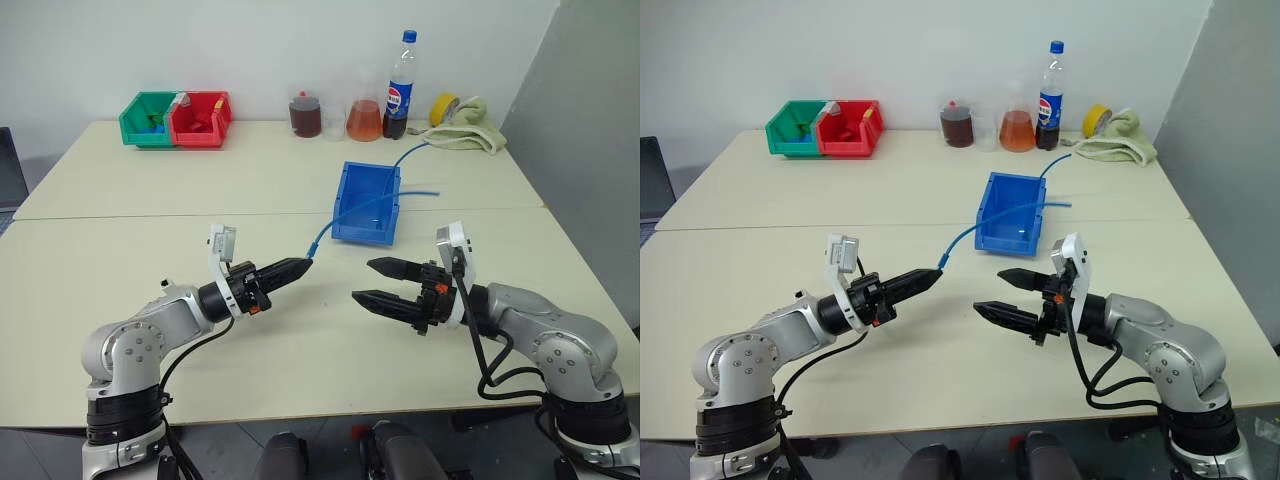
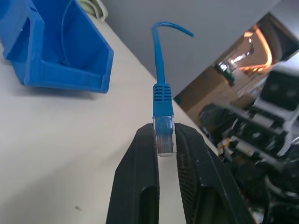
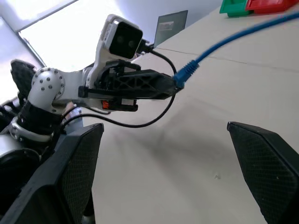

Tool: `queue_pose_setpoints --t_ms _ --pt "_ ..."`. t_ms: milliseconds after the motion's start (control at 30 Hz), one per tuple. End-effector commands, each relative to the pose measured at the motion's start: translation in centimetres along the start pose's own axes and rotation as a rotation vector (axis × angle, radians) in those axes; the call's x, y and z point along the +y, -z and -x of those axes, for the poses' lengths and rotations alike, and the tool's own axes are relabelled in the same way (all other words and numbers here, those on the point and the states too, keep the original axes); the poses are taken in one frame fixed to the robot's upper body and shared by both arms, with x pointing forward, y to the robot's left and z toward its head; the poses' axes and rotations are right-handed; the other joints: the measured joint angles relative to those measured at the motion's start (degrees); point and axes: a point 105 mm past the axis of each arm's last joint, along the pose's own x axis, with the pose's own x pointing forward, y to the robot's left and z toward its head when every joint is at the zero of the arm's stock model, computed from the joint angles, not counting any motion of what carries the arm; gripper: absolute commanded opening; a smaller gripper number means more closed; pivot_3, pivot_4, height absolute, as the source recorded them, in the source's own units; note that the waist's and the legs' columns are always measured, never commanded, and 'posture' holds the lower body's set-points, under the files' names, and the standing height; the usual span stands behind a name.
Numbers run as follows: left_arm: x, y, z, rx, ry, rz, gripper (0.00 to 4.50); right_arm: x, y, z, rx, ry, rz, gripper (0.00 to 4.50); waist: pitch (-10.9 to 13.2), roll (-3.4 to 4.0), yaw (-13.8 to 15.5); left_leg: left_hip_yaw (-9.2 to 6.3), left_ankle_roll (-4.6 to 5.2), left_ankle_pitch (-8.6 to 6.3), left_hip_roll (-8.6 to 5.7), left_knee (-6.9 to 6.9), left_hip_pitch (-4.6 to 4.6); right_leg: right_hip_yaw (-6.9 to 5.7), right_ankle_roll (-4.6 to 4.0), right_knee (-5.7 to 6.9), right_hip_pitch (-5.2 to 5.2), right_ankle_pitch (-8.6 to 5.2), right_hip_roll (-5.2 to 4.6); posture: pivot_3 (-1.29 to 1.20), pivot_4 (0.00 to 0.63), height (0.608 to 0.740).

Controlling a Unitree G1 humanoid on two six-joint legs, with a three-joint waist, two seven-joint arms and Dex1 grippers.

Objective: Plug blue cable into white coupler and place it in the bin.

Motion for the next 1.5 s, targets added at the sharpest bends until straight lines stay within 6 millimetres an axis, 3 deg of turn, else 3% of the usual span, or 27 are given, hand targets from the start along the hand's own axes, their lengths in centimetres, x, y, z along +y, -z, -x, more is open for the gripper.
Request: queue_pose_setpoints --t_ms 33,200,367,733,1067,1167,1400,1500 --pt "-2.6 -1.6 -0.4 -0.031 0.099 -0.024 0.23 0.0 -1.4 0.2 -0.092 -0.004 -0.115 4.50 0.0 0.00 0.0 0.01 0.00 0.00 -0.02 0.00 0.00 0.01 0.00 -0.01 0.00 0.00 -0.01 0.00 0.150 0.740" --pt "-4.2 -1.6 -0.8 -0.018 0.154 -0.014 0.23 0.2 -3.0 -0.4 -0.186 -0.070 -0.313 4.50 0.0 0.00 -0.2 0.06 0.00 0.00 -0.02 -0.03 -0.01 0.08 0.00 -0.03 -0.01 0.01 -0.01 0.00 0.150 0.740" --pt "-4.8 -1.7 -1.3 -0.020 0.176 0.005 0.23 0.8 -4.4 -1.3 -0.187 -0.162 -0.397 4.50 0.0 0.00 -0.1 0.02 0.00 0.00 -0.02 -0.04 0.00 0.04 0.00 -0.03 0.00 0.01 0.00 0.00 0.150 0.740" --pt "-5.4 -0.2 -1.4 0.053 0.217 0.064 0.23 1.3 -4.6 -2.5 0.024 -0.320 -0.361 4.50 0.0 0.00 -0.1 0.03 0.02 -0.01 -0.05 -0.09 -0.06 0.06 0.00 -0.10 -0.05 0.01 0.00 0.00 0.150 0.740" --pt "-6.3 0.4 -1.1 0.084 0.248 0.075 0.23 -0.1 -4.9 -2.9 0.117 -0.377 -0.322 4.50 0.0 0.01 0.0 0.03 0.02 -0.01 -0.05 -0.10 -0.08 0.05 0.00 -0.14 -0.05 0.01 0.00 0.00 0.150 0.740" --pt "-6.4 0.4 -1.1 0.090 0.252 0.073 0.23 -0.3 -4.9 -2.9 0.137 -0.390 -0.321 4.03 0.0 0.01 0.0 0.03 0.02 -0.01 -0.05 -0.10 -0.09 0.05 0.00 -0.15 -0.05 0.01 0.00 0.00 0.150 0.740" --pt "-6.4 0.4 -1.2 0.101 0.257 0.070 0.23 -0.8 -4.9 -2.9 0.149 -0.408 -0.315 2.41 0.0 0.01 0.0 0.03 0.02 -0.01 -0.04 -0.11 -0.08 0.05 0.00 -0.15 -0.06 0.01 0.01 0.00 0.150 0.740" --pt "-6.4 0.4 -1.2 0.106 0.259 0.071 0.23 -0.9 -5.1 -2.8 0.156 -0.416 -0.308 2.24 0.0 0.01 0.0 0.04 0.02 -0.01 -0.04 -0.11 -0.09 0.06 0.00 -0.16 -0.07 0.01 0.00 0.00 0.150 0.740"
